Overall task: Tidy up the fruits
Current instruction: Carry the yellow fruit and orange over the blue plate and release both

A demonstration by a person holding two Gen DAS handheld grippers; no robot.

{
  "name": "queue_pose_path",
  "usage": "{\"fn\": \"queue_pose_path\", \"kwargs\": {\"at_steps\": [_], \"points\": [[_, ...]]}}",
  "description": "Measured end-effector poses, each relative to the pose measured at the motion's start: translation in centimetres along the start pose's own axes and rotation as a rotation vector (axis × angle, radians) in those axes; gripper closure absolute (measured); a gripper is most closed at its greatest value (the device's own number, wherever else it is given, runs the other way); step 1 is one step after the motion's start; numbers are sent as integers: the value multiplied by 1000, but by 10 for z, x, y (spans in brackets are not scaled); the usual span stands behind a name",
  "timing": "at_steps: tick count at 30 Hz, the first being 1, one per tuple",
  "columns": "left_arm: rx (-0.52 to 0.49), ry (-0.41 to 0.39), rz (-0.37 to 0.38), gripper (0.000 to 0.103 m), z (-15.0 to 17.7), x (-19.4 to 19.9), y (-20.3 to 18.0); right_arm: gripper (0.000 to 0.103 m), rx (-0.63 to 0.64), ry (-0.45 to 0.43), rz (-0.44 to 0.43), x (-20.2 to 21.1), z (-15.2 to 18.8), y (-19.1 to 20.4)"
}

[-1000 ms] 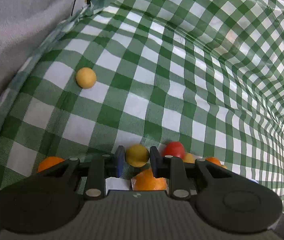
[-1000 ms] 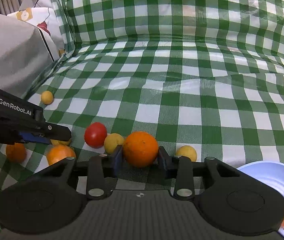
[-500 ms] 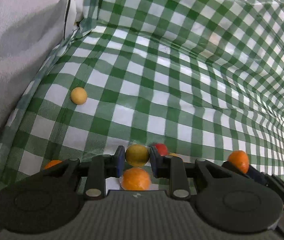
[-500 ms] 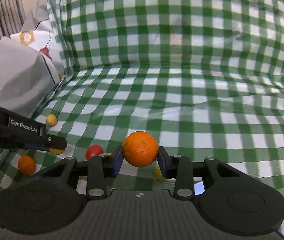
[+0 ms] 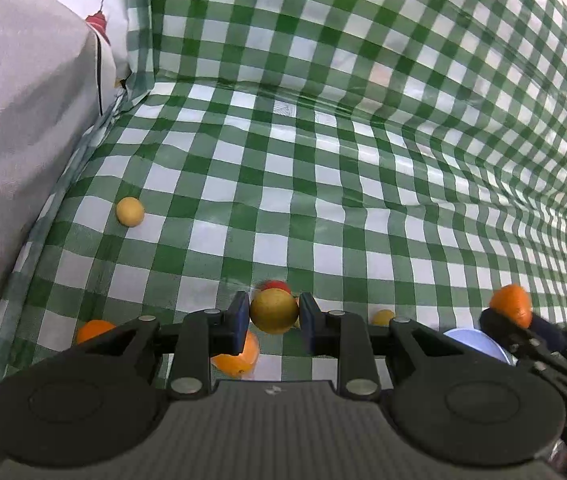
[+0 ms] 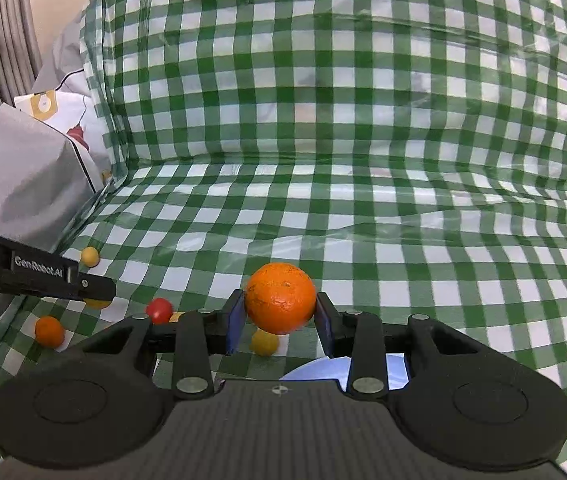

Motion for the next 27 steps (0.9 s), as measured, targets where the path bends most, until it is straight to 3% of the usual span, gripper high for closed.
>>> {"fn": "queue_pose_path", "kwargs": {"at_steps": [15, 27], "points": [[-46, 6, 46, 74, 3, -8, -18, 64, -56, 8, 55, 7, 1, -54], [-168, 67, 167, 74, 25, -18, -63, 64, -78, 27, 103, 12, 10, -78]]}}
Point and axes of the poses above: each gripper's, at about its wrist camera, not at the fingertips, and x roughly against the way its jaws point, y to its left, z to its underside, the point moved 5 cm from there along -x, roughly the way its jaws point, and after that the axes turned 12 degrees about z, right-handed, at the moved point
